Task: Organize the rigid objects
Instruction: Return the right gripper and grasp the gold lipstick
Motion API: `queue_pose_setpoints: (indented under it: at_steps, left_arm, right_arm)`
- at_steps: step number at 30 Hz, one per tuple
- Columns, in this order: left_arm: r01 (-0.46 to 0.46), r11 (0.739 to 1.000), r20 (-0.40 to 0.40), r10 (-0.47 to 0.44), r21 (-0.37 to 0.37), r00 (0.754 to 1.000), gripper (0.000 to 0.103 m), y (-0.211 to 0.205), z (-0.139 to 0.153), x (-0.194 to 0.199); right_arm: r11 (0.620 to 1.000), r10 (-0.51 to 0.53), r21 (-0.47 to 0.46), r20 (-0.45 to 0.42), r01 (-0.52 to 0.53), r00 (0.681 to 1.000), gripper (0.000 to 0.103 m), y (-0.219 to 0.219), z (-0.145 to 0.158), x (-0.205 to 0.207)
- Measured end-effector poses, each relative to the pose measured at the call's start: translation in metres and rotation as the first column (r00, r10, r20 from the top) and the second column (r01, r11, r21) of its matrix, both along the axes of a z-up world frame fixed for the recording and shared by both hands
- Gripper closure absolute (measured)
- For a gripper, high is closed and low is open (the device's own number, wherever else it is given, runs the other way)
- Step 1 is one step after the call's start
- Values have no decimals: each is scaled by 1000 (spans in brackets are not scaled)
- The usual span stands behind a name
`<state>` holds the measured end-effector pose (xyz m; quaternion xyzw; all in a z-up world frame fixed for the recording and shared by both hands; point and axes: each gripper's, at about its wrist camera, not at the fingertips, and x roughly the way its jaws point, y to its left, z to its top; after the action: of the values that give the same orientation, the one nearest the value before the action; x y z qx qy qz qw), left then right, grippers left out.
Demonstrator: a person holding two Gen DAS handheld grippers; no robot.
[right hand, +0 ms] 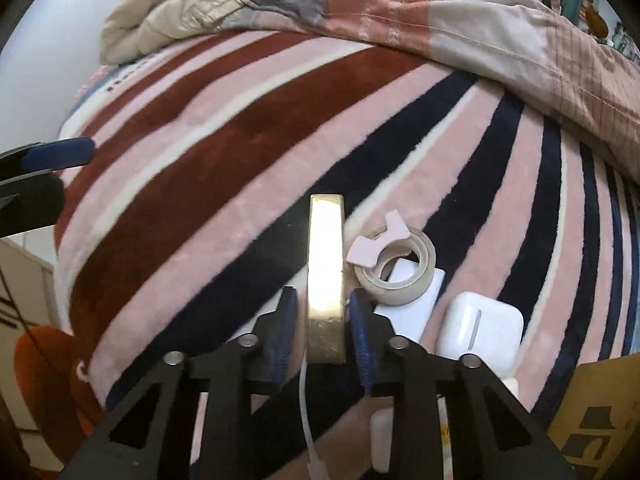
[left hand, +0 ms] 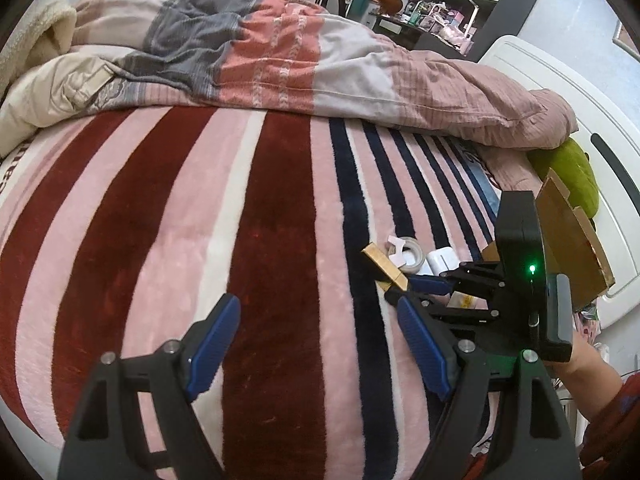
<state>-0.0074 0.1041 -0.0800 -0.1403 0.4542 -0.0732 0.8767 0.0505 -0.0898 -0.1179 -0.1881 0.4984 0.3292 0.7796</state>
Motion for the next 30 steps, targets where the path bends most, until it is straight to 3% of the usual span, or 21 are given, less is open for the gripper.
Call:
queue_pose_setpoints:
  at_steps: [7, 18, 23, 30]
  left_arm:
    - [15, 1000, 5, -15, -12, 1000, 25, -7, 7, -1]
    - [43, 999, 66, -41, -22, 997, 25, -39, 45, -10]
    - [7, 1000, 57, -7, -3, 998, 25, -37, 43, -19]
    - [-34, 999, 42, 35, -35, 998, 25, -13, 32, -23]
  right_arm:
    - [1000, 12, 14, 19, -12, 1000, 89, -1, 6, -5]
    - [976, 122, 170, 100, -137, 988, 90, -21, 66, -55]
    - [979, 126, 160, -4, -124, 992, 90, -28, 37, -58]
    - [977, 76, 197, 11, -77, 997, 89, -6, 11, -42]
